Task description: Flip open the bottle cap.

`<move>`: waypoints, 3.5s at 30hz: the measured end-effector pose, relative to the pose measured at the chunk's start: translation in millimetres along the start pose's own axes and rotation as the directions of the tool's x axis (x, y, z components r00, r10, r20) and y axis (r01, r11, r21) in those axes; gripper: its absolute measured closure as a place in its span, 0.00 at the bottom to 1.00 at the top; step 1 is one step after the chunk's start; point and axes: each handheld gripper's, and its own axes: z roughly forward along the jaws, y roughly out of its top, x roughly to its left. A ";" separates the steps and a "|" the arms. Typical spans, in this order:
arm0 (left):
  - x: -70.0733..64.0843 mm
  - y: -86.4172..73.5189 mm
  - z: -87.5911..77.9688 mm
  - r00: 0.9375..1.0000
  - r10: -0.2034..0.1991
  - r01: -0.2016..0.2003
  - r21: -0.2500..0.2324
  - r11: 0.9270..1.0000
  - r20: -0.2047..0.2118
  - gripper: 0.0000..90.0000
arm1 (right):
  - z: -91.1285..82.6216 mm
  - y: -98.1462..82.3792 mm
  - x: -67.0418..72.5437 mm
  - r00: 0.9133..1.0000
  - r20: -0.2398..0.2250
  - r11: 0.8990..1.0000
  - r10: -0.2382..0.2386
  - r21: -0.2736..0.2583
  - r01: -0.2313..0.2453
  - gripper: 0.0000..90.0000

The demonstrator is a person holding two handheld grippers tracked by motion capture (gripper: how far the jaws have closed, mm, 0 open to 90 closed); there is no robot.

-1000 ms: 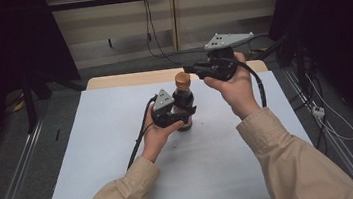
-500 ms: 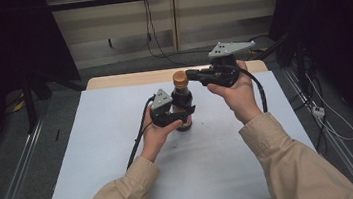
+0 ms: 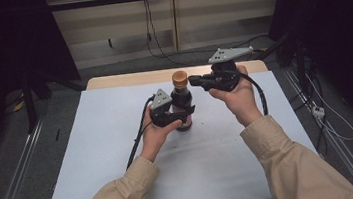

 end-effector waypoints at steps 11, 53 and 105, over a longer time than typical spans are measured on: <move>0.1 -0.3 0.2 1.000 0.000 0.000 -0.002 1.000 -0.002 0.33 | 4.0 -1.5 -0.7 1.000 -0.007 1.000 -0.004 0.016 0.004 1.00; 2.1 -2.5 -0.1 1.000 -0.020 0.020 -0.015 1.000 -0.003 0.33 | 8.1 8.0 -1.0 0.999 -0.032 1.000 0.008 0.025 -0.007 1.00; 1.8 -3.2 0.3 1.000 -0.023 0.023 -0.018 1.000 -0.006 0.33 | 6.5 22.0 5.1 1.000 -0.030 1.000 -0.004 -0.006 0.004 1.00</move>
